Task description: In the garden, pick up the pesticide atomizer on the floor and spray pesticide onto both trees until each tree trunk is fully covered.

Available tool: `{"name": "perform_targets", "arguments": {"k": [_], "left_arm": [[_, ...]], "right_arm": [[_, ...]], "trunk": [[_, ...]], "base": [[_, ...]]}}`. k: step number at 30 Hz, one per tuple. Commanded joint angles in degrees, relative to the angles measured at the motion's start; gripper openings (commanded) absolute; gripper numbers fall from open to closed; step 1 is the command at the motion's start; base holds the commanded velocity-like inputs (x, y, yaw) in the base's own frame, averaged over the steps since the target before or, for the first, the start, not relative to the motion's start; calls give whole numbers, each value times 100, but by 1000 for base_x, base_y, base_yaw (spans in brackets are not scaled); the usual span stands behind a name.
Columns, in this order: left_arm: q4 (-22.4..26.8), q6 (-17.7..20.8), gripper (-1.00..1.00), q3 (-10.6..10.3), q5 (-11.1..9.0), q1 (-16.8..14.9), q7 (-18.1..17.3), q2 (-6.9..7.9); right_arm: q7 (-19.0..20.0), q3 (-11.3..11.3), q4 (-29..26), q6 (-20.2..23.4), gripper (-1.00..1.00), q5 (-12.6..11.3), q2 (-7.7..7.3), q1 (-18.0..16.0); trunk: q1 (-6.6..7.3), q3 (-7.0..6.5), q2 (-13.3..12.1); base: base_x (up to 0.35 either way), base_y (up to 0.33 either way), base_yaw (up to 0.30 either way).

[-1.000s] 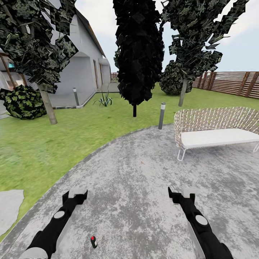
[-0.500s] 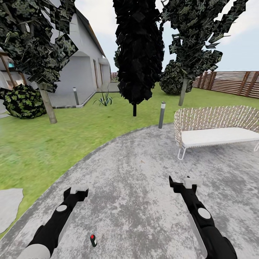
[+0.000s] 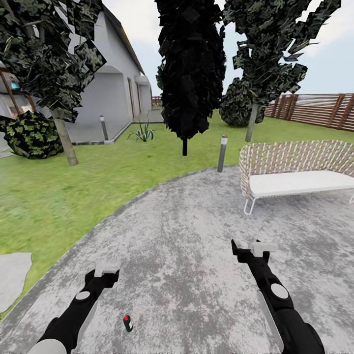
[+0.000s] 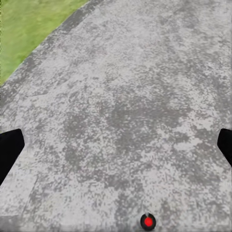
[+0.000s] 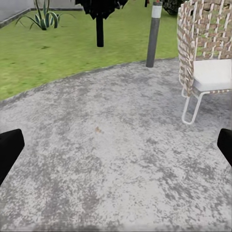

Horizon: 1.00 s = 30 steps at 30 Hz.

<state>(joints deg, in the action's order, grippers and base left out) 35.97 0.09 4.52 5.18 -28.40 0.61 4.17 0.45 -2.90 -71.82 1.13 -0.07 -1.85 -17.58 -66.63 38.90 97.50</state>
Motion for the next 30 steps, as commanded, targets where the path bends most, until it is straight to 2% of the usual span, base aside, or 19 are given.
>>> {"name": "perform_targets", "arguments": {"k": [1,5,6,12,30], "left_arm": [[-33,-44,100,1,0,2,0,1],[-375,-356,100,-16,18,-6,0,-15],[-499,-442,100,-23,16,-13,0,-28],[-538,-481,100,-38,22,-24,0,-39],[-504,-484,100,-22,-4,-25,0,-41]], "right_arm": [[0,0,2,-1,100,0,0,0],[-7,-9,10,-8,100,-4,0,0],[-9,-94,10,-7,100,-8,2,0],[-10,-201,12,1,100,-6,7,0],[-10,-202,-18,2,100,-10,9,0]], "trunk": [[-23,28,42],[-110,135,202],[-132,162,242],[-264,324,483],[-660,810,1205]], "base": [[0,0,58],[0,0,60],[0,0,61],[0,0,71],[0,0,26]]}}
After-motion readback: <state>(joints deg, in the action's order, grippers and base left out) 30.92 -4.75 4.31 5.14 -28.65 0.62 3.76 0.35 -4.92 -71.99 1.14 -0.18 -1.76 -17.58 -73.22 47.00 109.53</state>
